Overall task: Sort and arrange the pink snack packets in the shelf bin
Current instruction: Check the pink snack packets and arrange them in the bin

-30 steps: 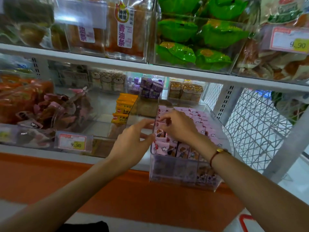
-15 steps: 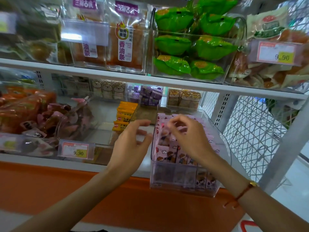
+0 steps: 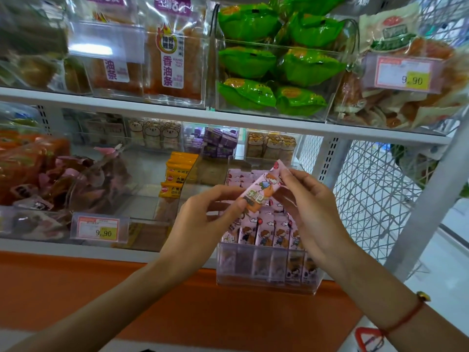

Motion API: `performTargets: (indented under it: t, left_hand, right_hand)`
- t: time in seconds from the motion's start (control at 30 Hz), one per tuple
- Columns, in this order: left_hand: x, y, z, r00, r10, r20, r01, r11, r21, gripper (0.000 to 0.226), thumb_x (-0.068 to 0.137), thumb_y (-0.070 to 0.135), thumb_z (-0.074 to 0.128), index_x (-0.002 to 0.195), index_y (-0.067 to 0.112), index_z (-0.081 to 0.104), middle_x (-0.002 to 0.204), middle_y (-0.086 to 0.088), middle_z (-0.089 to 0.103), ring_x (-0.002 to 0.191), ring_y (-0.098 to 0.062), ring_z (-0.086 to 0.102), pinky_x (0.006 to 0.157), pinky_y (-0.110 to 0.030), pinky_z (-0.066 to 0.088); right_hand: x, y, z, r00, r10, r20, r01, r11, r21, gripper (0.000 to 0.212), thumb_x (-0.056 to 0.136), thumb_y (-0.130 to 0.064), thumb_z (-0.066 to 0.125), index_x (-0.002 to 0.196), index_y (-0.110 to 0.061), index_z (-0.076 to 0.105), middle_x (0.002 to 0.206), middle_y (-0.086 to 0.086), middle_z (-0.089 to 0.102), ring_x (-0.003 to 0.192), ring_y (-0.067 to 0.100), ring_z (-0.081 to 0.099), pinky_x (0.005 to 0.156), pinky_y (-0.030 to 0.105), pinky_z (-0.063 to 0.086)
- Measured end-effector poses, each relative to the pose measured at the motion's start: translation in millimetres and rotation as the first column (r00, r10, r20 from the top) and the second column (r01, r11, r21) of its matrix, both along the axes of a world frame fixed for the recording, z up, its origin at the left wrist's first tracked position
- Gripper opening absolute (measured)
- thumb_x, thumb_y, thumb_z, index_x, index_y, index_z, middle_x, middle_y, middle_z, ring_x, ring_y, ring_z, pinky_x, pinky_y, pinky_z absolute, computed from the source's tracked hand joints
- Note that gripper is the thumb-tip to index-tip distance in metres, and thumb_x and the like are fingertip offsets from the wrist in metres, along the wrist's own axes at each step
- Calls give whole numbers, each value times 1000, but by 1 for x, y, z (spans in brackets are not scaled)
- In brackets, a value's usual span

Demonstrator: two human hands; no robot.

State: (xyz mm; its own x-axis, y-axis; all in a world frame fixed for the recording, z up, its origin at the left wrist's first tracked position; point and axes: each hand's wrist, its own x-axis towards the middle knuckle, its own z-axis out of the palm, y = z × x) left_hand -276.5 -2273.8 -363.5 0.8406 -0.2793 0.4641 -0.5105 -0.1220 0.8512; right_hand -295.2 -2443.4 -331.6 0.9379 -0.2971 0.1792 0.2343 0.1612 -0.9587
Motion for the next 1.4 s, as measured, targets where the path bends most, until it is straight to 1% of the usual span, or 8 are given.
performTargets:
  t: [0.2,0.53,0.67,0.8,0.9,1.1,1.2,1.4]
  left_hand:
    - [2,1,-3,999,25,-22,-25,999,-25,33,81,45,53,109,34,65,104,17,70,99,-1,65,84,-29,56]
    - [-4,1,-2,968,141,210,-176,971,159,42,75,50,66,115,42,55,107,24,62,99,8,57,80,-9,47]
    - [-4,1,1,998,53,26,-55,996,73,42,75,56,57,113,39,60,102,14,71,89,2,67,74,-21,56]
    - [-4,0,10,949,-107,-296,109,994,-11,40,69,58,59,91,28,75,80,7,75,72,-6,71,59,-15,54]
    - [-6,0,15,826,-238,-511,220,971,-96,29,63,63,63,74,39,76,84,1,76,78,-12,73,58,-18,54]
    - [-7,-1,15,837,-238,-492,241,969,-58,28,71,49,67,78,24,78,86,8,75,80,-5,71,60,-18,55]
    - [-5,2,13,873,-201,-445,196,979,-57,19,84,35,62,100,29,69,85,8,74,81,-2,69,63,-16,55]
    - [1,8,19,773,-304,-557,170,945,-281,23,90,33,52,99,17,67,85,0,75,79,-8,71,60,-23,57]
  right_hand:
    - [0,1,2,937,347,-47,-345,938,37,17,91,-24,52,81,-17,64,77,-5,66,85,13,60,85,30,46]
    - [0,5,-1,994,107,5,-105,981,-162,54,59,-41,72,101,-8,63,81,-3,73,85,15,71,82,30,57]
    - [1,-1,2,966,250,-65,-255,962,-94,56,71,-35,66,123,-15,59,109,4,69,101,16,64,84,29,52]
    - [1,-4,-2,961,197,-192,-226,964,-143,26,83,-35,61,93,-12,69,73,-3,69,72,5,64,66,17,49]
    - [1,-6,-5,936,192,-294,-221,973,-72,31,85,-39,61,91,-9,69,71,-1,68,55,3,58,52,13,45]
    - [5,-7,-6,943,131,-305,-150,988,-40,33,82,-37,66,94,-6,69,74,2,67,60,8,56,48,13,45]
    - [4,-8,-1,964,162,-209,-164,986,8,25,79,-30,68,95,-11,67,72,-1,68,63,8,59,52,13,47]
    - [0,-7,6,989,148,-15,-149,980,-131,49,62,-32,74,107,-15,66,81,-1,75,66,5,67,53,13,48]
